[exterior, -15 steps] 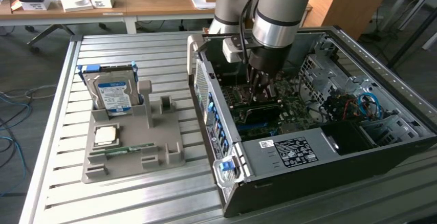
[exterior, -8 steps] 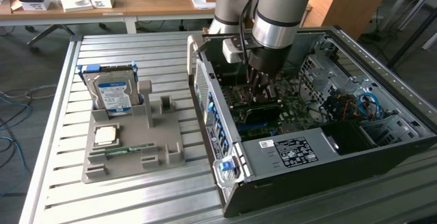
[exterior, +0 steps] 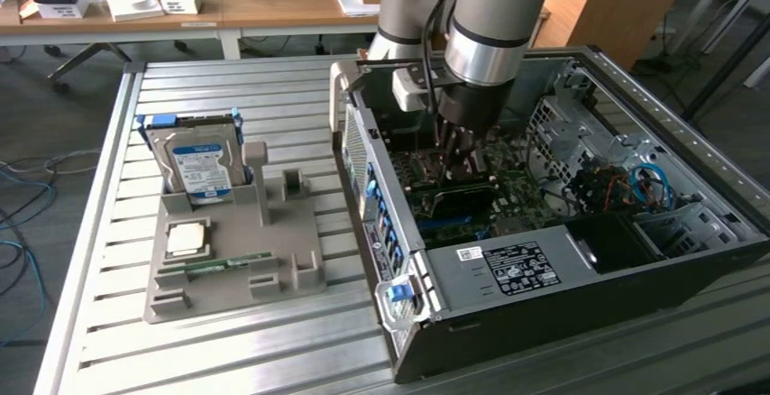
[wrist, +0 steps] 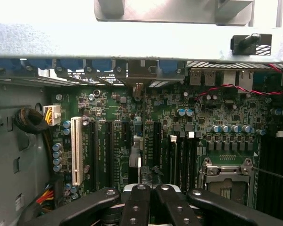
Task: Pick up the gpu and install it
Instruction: 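Press down on the gpu until it lock into place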
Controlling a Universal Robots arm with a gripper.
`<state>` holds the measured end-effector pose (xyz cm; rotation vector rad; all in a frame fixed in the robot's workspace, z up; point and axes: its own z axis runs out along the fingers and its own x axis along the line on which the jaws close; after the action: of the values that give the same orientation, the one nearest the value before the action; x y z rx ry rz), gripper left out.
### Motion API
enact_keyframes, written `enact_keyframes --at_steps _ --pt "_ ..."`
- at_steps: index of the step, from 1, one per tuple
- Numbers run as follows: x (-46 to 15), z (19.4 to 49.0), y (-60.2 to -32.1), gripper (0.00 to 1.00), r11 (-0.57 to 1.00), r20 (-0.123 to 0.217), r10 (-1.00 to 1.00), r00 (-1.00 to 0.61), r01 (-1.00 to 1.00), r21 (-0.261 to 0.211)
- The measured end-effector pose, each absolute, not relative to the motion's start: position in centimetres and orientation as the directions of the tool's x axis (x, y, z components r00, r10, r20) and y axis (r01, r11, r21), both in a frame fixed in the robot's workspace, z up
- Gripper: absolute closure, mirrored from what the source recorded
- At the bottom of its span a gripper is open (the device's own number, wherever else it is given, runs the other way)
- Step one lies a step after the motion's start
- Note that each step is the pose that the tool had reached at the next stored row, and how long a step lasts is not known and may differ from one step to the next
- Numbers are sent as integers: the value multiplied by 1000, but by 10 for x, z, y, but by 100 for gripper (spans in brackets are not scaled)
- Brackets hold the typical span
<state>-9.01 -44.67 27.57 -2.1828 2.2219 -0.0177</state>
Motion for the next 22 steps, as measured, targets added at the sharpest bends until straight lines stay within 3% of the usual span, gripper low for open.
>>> enact_keyframes --at_steps 22 --pt "-90 274 -448 89 18 -11 -1000 -18 -999 -27"
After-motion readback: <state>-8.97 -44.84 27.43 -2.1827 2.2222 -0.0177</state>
